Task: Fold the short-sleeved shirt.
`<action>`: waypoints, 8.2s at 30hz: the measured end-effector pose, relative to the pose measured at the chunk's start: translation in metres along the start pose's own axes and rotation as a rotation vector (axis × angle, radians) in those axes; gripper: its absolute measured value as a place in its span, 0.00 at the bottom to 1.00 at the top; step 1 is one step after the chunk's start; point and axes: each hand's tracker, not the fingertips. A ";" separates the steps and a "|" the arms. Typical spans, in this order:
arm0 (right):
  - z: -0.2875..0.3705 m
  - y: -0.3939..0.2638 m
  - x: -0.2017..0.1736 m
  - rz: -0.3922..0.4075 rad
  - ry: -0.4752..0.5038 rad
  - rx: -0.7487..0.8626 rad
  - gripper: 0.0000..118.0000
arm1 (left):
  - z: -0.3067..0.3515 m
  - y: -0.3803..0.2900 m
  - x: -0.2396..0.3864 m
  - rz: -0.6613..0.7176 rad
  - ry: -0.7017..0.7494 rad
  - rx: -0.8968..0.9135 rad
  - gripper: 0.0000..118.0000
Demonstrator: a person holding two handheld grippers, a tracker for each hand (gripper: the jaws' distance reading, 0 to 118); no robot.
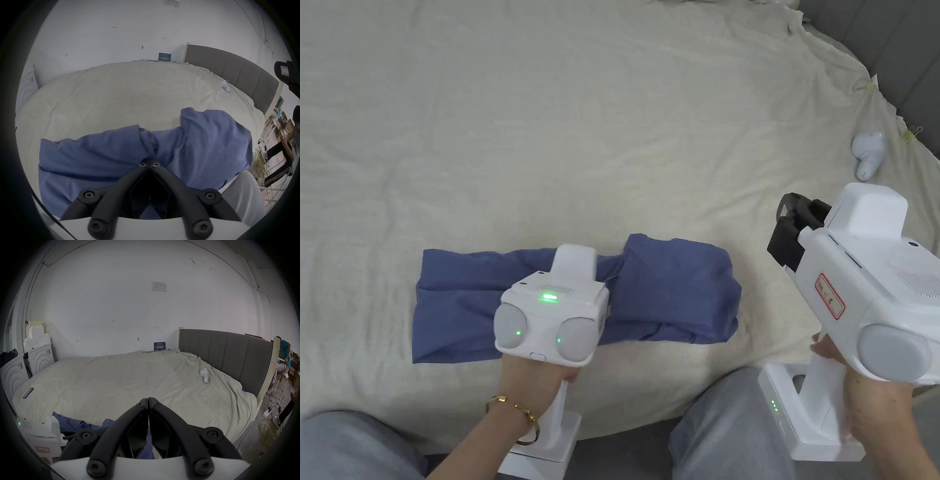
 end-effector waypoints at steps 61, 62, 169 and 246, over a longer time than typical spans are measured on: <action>-0.013 -0.008 -0.030 0.016 0.096 -0.066 0.00 | 0.105 0.030 -0.240 0.572 -0.056 -0.215 0.02; -0.013 -0.007 -0.030 0.014 0.096 -0.067 0.00 | 0.110 0.029 -0.245 0.556 -0.027 -0.206 0.02; 0.006 0.019 -0.043 -0.048 0.130 0.028 0.00 | 0.105 0.064 -0.085 0.167 0.001 0.313 0.00; -0.070 -0.076 -0.168 -0.075 0.371 -0.194 0.00 | 0.030 0.053 -0.191 0.504 -0.374 -0.404 0.15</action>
